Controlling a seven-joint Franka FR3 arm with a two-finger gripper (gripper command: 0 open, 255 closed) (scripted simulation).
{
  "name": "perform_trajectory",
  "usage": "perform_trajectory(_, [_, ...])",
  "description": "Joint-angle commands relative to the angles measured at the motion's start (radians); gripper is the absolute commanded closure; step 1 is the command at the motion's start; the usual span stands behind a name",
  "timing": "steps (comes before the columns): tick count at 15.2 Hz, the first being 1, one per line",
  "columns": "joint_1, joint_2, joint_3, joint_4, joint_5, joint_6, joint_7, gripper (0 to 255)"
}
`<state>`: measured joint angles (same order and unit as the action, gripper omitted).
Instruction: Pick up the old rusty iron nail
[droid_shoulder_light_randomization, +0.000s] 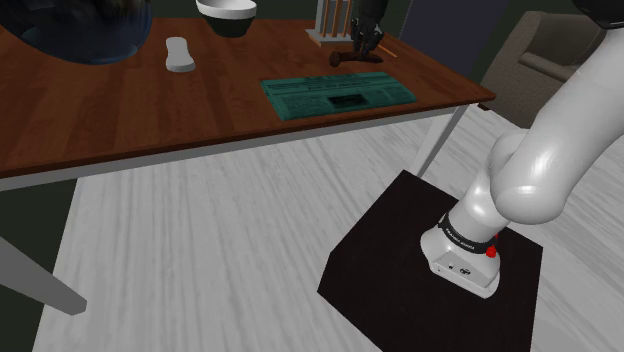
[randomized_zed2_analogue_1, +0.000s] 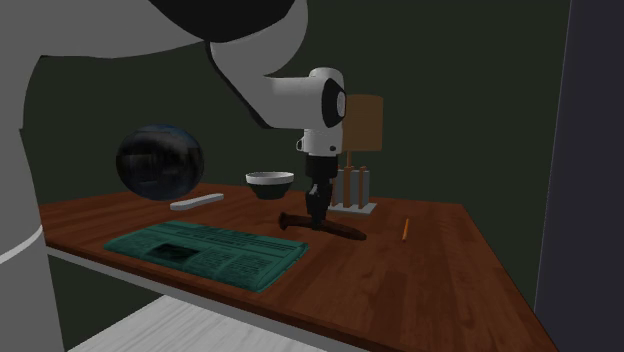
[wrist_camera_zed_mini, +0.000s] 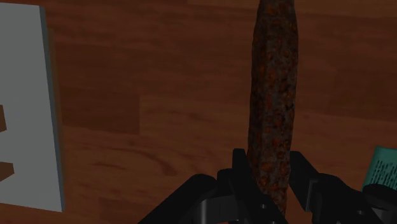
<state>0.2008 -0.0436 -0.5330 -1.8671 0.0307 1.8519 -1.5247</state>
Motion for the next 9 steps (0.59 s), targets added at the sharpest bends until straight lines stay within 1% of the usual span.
perform_trajectory(1, [0.000,0.002,-0.001,0.000,0.001,0.000,-0.001,255])
perform_trajectory(9, [0.000,0.002,0.000,0.109,0.000,-0.107,0.003,255])
